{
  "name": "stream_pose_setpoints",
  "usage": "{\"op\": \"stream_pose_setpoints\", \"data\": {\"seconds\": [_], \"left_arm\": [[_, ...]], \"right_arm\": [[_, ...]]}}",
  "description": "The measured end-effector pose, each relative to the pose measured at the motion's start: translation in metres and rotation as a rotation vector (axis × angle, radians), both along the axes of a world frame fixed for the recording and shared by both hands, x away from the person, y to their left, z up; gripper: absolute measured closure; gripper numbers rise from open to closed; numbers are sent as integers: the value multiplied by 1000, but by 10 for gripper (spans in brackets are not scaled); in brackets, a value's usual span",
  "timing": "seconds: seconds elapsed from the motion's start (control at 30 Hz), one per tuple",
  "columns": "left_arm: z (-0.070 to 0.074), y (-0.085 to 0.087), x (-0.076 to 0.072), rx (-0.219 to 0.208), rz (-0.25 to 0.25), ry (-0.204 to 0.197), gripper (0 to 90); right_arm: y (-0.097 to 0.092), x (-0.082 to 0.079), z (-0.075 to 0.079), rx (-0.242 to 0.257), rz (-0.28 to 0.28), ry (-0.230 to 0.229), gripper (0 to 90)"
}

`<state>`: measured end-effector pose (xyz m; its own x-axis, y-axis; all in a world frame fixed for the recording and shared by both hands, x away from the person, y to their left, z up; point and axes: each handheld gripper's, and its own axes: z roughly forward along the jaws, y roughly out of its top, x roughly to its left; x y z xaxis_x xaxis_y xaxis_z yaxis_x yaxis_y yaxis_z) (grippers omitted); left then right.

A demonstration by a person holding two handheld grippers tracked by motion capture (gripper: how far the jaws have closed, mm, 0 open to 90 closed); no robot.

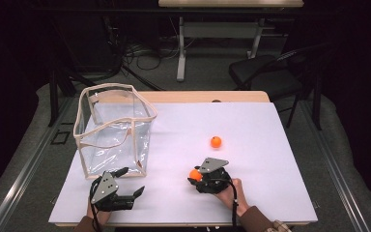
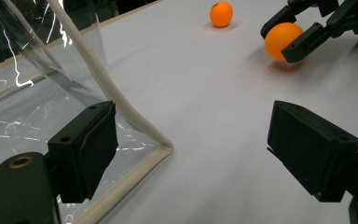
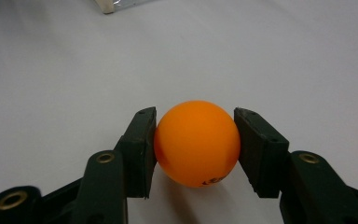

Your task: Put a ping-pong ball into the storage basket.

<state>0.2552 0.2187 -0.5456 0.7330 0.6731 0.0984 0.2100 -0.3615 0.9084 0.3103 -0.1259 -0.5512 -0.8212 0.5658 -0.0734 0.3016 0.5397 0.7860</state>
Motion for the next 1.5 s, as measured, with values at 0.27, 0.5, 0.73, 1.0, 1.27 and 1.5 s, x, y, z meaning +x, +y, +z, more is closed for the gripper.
{"op": "stream_pose_setpoints", "data": {"seconds": [0.27, 0.5, 0.73, 1.0, 1.27, 1.5], "left_arm": [[0, 0, 0, 2, 0, -1, 159], [0, 0, 0, 2, 2, 1, 159], [0, 0, -1, -1, 2, 0, 159], [0, 0, -1, -2, 2, 0, 159], [0, 0, 0, -6, 3, -1, 159], [0, 0, 0, -5, 4, -1, 159]], "right_arm": [[-3, 1, 4, 9, -21, -16, 505], [-6, 4, 8, 21, -40, -40, 505], [-8, 7, 13, 35, -46, -47, 506], [-5, 11, 17, 53, -48, -58, 507], [0, 18, 22, 71, -49, -67, 507], [0, 23, 26, 86, -61, -75, 507]]}}
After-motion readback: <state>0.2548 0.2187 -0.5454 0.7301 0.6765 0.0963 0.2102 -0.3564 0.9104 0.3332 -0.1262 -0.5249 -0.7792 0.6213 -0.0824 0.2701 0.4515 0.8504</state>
